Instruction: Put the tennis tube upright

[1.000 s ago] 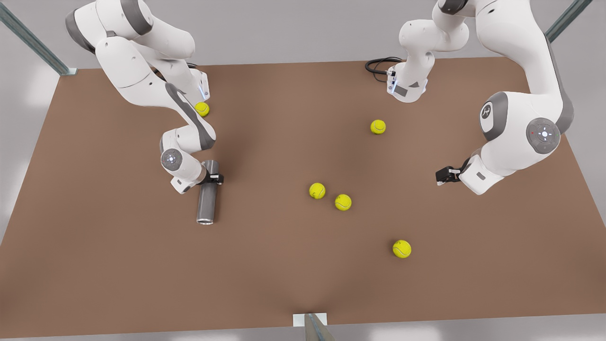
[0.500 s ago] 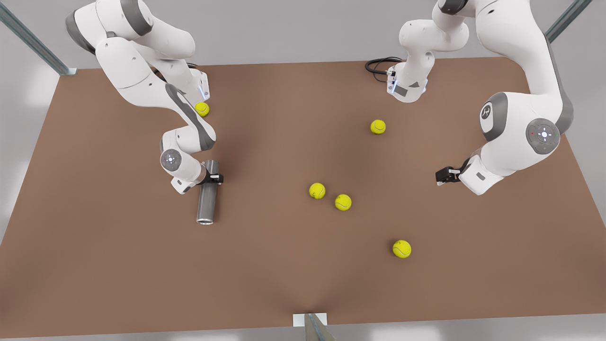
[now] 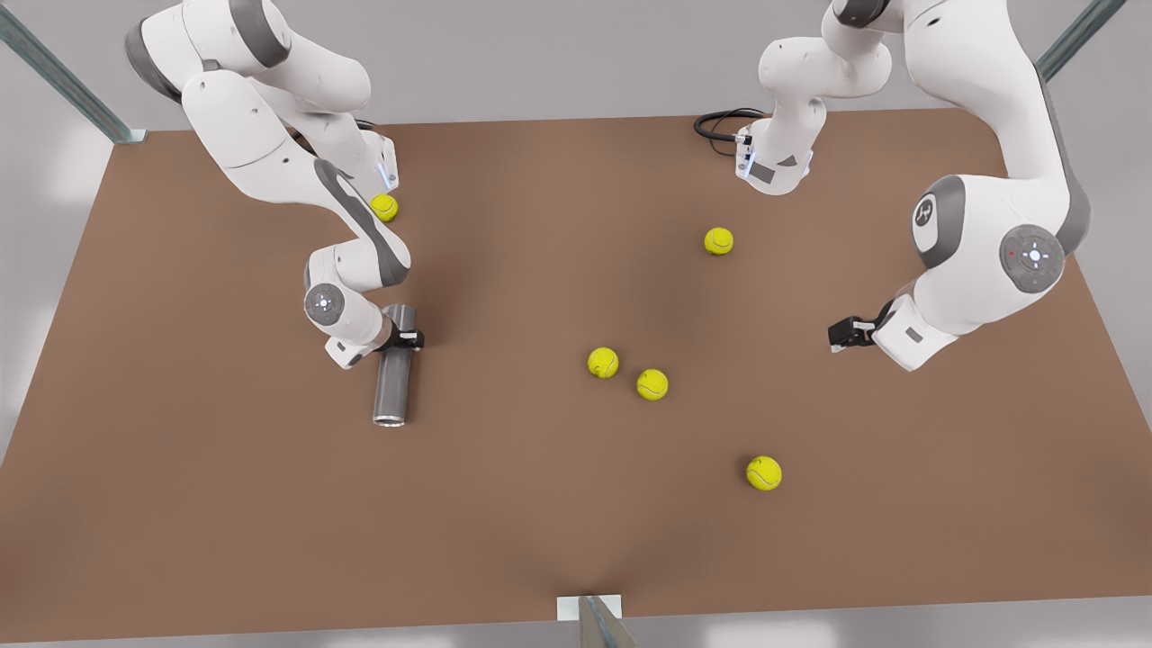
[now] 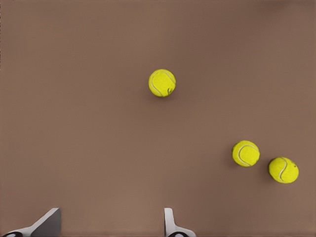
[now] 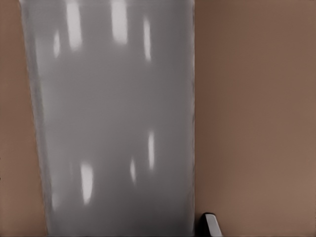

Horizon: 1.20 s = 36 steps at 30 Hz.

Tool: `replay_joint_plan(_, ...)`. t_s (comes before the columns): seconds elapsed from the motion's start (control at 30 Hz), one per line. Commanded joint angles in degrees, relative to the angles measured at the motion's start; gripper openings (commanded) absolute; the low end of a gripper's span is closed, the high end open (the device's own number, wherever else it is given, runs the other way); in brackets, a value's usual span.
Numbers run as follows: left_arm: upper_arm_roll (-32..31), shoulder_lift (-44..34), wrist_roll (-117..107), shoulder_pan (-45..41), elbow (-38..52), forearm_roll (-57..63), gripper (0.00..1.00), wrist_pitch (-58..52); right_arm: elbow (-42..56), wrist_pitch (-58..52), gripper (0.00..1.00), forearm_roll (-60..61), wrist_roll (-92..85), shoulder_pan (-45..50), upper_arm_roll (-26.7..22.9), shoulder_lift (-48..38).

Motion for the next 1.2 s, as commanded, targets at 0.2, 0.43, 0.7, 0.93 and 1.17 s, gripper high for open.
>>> replay_joint_plan(0.2, -0.18, -2.11, -0.09, -0.78, 0.18, 0.27, 0.99, -3.43, 0.01, -0.41, 0.78, -2.89, 2.16, -0.16, -0.23, -0.27)
replay_joint_plan(0.43, -0.09, 0.79, 0.62, 0.8, 0.18, -0.26, 0.99, 3.61, 0.01, -0.41, 0.76, -2.89, 2.16, -0.16, -0.23, -0.18)
replay_joint_plan(0.7, -1.76, 0.35, -0.87, -0.51, 0.79, -0.17, 0.99, -0.52, 0.01, -0.41, 0.73, -2.97, 1.64, -0.16, -0.23, -0.18)
replay_joint_plan(0.93, -2.11, -1.05, -2.72, 0.19, 1.05, 0.44, 0.99, -3.07, 0.01, -0.41, 0.71, -2.89, 1.55, -0.16, -0.23, -0.18)
replay_joint_plan(1.17, -2.29, -1.4, -2.9, 0.01, 1.85, 0.27, 0.99, -4.74, 0.01, -0.41, 0.69, -2.97, 1.55, -0.16, -0.23, -0.18)
